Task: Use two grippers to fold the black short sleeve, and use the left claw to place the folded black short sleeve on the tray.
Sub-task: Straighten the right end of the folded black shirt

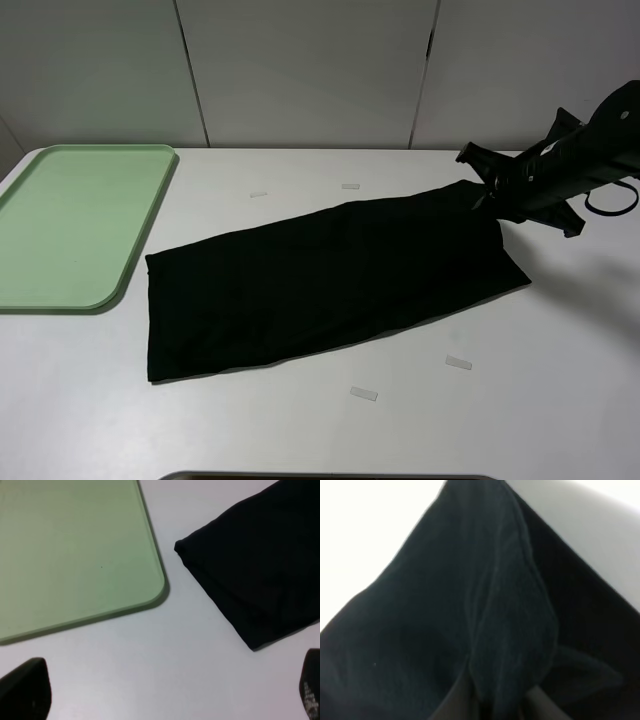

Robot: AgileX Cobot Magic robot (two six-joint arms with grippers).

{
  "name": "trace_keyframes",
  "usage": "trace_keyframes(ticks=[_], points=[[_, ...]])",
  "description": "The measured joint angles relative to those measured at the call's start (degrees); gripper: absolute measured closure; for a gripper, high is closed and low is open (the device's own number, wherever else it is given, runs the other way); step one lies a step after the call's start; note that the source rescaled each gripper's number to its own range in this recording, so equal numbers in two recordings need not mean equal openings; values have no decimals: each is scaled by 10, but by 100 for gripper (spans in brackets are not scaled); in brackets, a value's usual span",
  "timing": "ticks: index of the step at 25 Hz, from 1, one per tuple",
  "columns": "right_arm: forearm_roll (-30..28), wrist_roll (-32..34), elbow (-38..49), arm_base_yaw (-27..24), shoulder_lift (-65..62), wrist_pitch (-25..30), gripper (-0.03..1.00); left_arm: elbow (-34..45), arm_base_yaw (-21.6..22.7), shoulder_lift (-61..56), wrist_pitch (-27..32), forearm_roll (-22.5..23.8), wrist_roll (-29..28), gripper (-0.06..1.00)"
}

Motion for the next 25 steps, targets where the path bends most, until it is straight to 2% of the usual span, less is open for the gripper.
trace_keyframes(ticks=[8,11,14,18,22,25], points=[[57,0,0,0,-5,54,90,0,0,0,0,0,0,-6],[77,-5,10,0,-5,49,90,0,0,0,0,0,0,-6],[98,-32,47,0,-6,12,90,0,0,0,0,0,0,-6],[97,-65,114,0,-6,-97,90,0,0,0,1,22,2,-6],[59,-71,164,0,-6,-189,89,0,0,0,1,44,2,-6],[19,-73,191,0,-6,-241,81,0,0,0,1,47,2,-6]])
